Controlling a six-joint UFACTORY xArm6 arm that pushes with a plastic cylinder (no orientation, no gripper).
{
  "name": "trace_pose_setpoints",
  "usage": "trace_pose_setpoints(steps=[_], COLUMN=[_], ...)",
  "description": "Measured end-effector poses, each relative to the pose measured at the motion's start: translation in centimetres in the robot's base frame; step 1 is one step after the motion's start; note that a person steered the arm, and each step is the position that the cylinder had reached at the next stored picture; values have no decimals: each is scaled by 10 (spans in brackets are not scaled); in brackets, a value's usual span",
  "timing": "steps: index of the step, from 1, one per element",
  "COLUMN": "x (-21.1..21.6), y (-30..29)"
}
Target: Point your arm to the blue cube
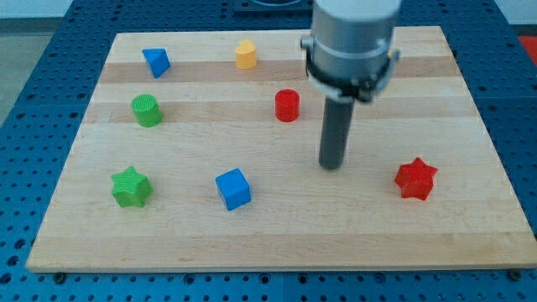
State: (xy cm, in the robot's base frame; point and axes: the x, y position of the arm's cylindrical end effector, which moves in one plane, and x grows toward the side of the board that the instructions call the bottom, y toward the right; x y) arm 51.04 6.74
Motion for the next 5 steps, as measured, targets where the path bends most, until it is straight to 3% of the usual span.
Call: trace_pose_setpoints(steps=[1,2,3,5], x=[16,80,80,80], y=[3,17,-47,-81])
